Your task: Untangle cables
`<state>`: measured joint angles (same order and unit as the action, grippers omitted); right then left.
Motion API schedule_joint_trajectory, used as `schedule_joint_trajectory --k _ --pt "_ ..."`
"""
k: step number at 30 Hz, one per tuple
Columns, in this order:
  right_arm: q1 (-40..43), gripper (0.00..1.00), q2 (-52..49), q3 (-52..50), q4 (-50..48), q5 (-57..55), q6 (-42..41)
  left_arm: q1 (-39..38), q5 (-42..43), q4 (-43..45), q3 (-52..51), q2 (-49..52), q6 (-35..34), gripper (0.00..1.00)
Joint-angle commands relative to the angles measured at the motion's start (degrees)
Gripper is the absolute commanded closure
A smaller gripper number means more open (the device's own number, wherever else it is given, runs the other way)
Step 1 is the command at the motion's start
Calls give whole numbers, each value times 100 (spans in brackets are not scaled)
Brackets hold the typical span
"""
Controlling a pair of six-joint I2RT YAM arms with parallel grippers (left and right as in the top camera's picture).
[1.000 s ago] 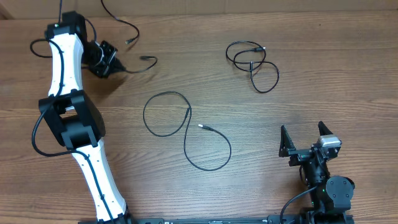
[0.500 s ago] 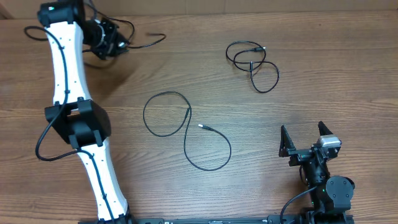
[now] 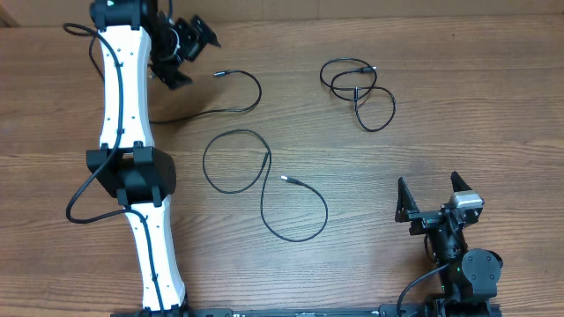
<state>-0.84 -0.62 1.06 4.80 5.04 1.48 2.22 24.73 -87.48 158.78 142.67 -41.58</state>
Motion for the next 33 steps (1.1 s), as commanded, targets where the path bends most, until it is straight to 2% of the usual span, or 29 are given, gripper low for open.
schedule_joint_trajectory --k 1,6,10,14,15,16,18,25,28,33 --pt "11 0 46 -57 -26 -48 33 -120 -542 -24 765 -199 129 0" --pt "11 0 46 -57 -26 -50 33 -188 -1338 -201 1480 -374 142 0" --pt "11 0 46 -57 -26 -50 33 -177 -1716 -533 1609 -382 446 0" --pt "11 0 46 -57 -26 -50 33 -177 -2804 -931 1488 -376 1189 0" --pt "11 0 46 -57 -26 -50 33 -177 -2973 -933 1401 -376 1875 0" --pt "11 0 46 -57 -26 -50 33 -177 -2973 -933 1340 -376 2243 0" --pt "11 0 46 -57 -26 -50 33 -177 -2970 -931 1239 -376 2535 0" --pt "11 0 46 -57 -26 -50 33 -177 -2975 -793 1185 -367 2529 0" --pt "11 0 46 -57 -26 -50 33 -136 -3237 -750 1182 -350 2371 0" --pt "11 0 46 -57 -26 -50 33 291 -3438 -350 1012 -321 2221 0"
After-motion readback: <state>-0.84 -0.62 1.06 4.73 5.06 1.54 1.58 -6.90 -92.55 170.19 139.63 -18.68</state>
